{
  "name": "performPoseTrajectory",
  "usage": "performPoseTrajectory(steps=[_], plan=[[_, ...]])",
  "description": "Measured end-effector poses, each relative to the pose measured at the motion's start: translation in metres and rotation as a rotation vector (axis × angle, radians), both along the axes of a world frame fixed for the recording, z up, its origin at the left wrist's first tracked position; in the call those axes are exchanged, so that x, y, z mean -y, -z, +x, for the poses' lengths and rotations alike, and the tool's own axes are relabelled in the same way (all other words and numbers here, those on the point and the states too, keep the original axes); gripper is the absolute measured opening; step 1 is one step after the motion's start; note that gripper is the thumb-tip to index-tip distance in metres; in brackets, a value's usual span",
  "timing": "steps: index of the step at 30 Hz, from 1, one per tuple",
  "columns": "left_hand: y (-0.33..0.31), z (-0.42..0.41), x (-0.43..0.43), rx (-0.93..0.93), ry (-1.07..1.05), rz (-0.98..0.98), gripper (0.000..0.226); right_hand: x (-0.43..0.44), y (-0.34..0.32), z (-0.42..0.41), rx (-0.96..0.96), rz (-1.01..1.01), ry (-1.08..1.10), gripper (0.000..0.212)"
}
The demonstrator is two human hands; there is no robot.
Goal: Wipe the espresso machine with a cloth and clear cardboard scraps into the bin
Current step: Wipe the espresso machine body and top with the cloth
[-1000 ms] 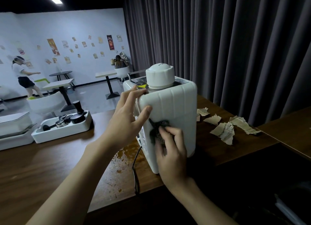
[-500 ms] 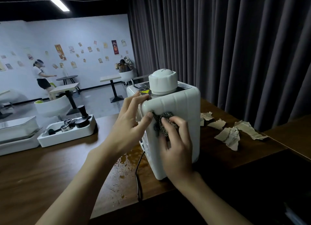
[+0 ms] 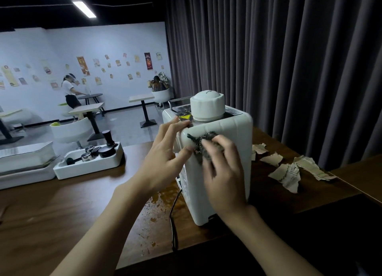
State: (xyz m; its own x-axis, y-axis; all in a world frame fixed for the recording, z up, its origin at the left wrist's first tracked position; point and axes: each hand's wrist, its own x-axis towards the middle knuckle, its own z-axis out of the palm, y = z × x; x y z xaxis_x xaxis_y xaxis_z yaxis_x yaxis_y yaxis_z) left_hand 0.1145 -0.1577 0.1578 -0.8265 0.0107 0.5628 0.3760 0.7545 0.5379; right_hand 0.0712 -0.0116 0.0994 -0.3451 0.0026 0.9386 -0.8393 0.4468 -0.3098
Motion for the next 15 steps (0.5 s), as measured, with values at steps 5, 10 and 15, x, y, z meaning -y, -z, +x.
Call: performPoseTrajectory(steps=[5,10,15], plan=[[0.0,0.0,0.002,0.04,-0.027,-0.013,0.05,-0.022,-0.042,-0.026,0.152,-0.313,0.087,0.028],[0.001,0.0,0.002,0.007,-0.007,0.007,0.051,0.01,-0.043,-0.002,0.04,-0.132,-0.001,0.031],[0.003,0.002,0.002,0.041,-0.021,-0.007,0.063,-0.021,-0.047,-0.027,0.096,-0.154,0.022,0.03]])
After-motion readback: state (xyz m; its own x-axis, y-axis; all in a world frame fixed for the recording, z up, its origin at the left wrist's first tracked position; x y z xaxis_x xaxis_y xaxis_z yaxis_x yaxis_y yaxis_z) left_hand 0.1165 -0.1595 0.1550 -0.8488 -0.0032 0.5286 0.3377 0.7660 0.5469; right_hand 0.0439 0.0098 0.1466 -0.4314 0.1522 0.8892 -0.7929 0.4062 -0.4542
